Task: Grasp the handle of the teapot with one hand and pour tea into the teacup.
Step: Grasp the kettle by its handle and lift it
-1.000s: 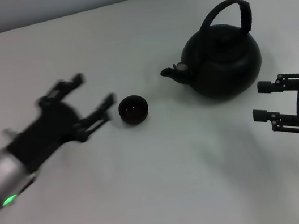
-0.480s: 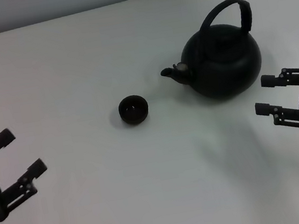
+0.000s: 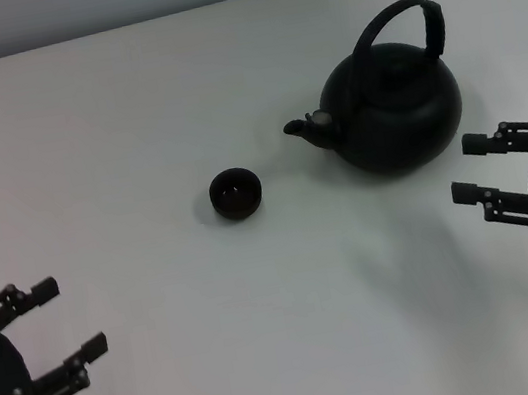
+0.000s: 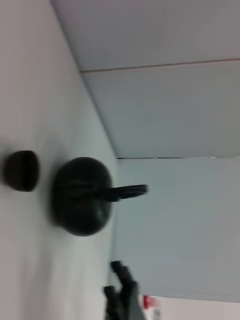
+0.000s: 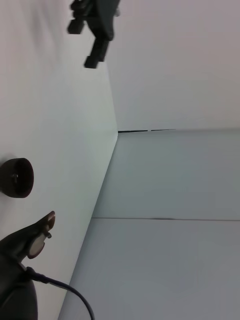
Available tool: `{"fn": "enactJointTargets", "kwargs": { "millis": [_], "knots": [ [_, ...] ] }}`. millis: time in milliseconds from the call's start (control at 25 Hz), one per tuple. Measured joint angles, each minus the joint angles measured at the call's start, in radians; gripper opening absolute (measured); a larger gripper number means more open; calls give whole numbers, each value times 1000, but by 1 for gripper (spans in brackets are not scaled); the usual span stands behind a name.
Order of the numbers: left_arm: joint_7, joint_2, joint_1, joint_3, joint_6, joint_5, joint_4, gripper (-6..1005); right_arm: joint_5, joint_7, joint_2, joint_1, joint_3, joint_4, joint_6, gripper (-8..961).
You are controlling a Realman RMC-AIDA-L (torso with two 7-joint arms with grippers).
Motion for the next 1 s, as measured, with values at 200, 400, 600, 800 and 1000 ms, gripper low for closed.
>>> {"fn": "enactJointTargets", "kwargs": {
  "millis": [200,400,600,800,1000],
  "knots": [
    [15,-1,-4,0,-31,31,-3,803,0,0,1,-3,0,3,2,575],
    [19,-4,-11,0,-47,40,-12,803,53,-16,1,-12,28,48,-8,575],
    [19,-7,-16,-3,-49,36,-22,803,219,-157,2,-66,104,205,-21,576],
    [33,-5,-37,-11,-64,35,-61,803,285,-366,3,-91,269,434,38,576],
    [33,-6,-45,-12,-67,34,-64,802,288,-545,5,-88,348,573,120,577]
  ]
}}
